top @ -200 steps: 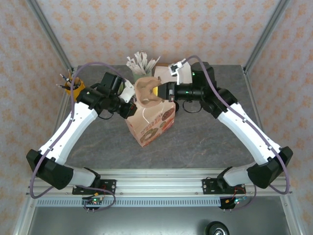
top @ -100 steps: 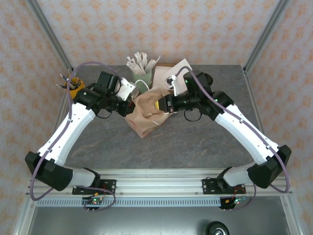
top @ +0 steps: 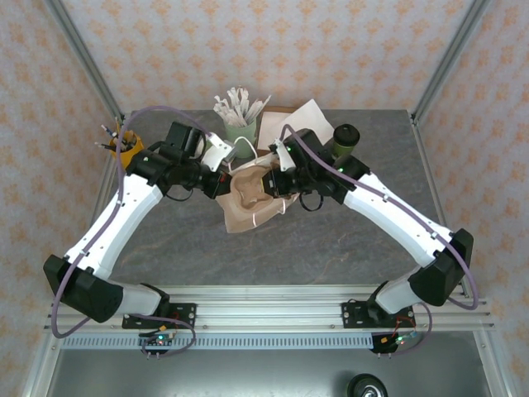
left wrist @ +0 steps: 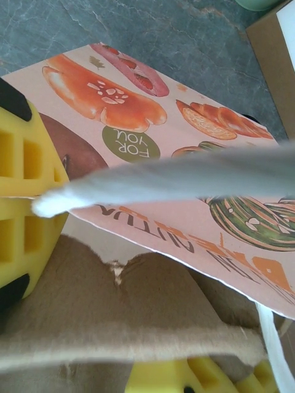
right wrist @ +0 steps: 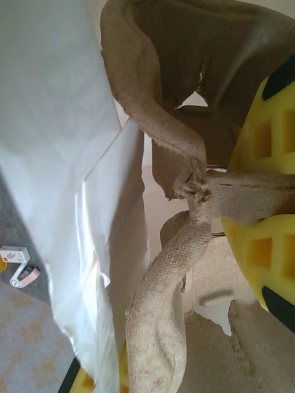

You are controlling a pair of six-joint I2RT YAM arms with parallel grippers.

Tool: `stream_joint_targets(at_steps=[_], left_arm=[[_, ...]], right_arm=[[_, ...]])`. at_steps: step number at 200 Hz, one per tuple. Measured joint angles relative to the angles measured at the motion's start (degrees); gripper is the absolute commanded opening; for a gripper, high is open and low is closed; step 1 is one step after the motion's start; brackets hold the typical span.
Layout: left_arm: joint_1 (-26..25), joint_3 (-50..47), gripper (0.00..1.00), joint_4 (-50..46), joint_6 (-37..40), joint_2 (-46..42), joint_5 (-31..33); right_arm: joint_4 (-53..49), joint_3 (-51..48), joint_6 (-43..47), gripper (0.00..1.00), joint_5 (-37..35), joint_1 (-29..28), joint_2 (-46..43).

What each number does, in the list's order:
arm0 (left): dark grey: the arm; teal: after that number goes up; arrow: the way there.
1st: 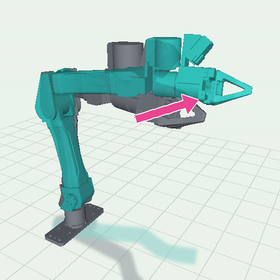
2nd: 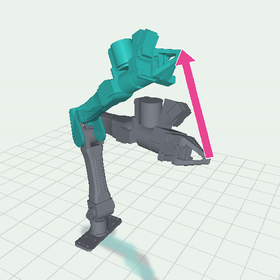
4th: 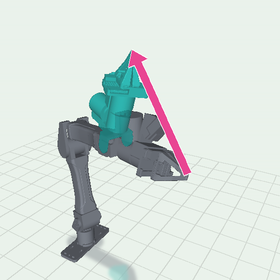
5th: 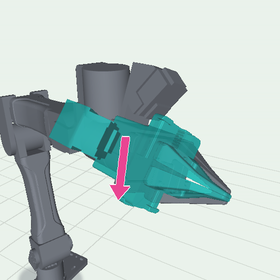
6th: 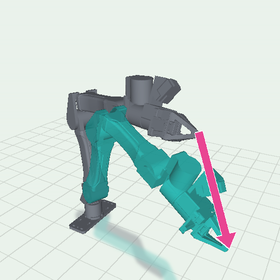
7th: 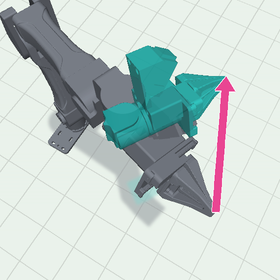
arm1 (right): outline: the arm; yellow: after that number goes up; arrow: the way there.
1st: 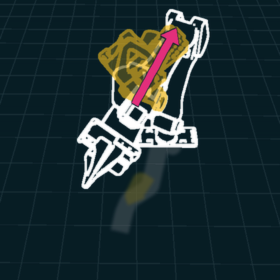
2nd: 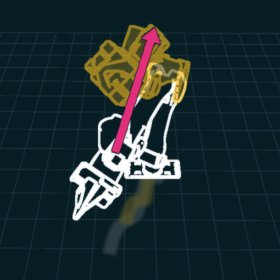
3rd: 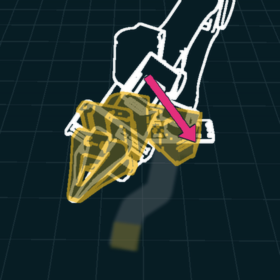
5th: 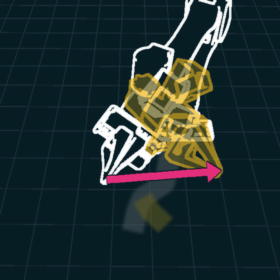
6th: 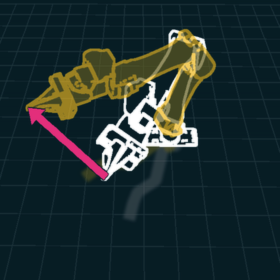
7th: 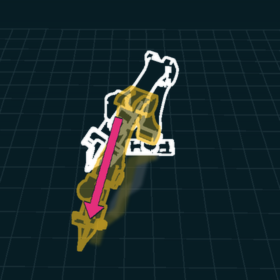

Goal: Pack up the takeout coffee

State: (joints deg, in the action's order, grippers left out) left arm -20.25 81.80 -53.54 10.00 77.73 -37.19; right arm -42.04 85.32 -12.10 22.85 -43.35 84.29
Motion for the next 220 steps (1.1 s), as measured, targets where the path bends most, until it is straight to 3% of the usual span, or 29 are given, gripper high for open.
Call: stream_joint_targets(at_steps=[28,63,113,167,220], left_arm=[[0.0,0.0,0.02,-0.17,0.98,0.0,0.68],[0.0,0.0,0.03,-0.11,1.11,0.0,0.76],[0.0,0.0,0.04,-0.22,-0.42,0.07,0.52],[-0.85,0.98,0.05,0.13,-8.92,1.36,0.94],[-2.45,1.09,0.05,0.66,-14.67,1.97,1.36]], right_arm=[[2.71,-2.36,-0.11,0.0,0.07,0.0,-0.48],[1.79,-3.41,-0.15,0.0,-9.68,-0.59,-0.74],[5.62,-8.04,2.84,0.0,-13.99,-3.15,-0.79],[13.42,-12.44,14.36,0.0,-15.21,-5.35,-1.53],[15.37,-14.51,34.62,0.0,-12.72,-10.38,-1.4]])
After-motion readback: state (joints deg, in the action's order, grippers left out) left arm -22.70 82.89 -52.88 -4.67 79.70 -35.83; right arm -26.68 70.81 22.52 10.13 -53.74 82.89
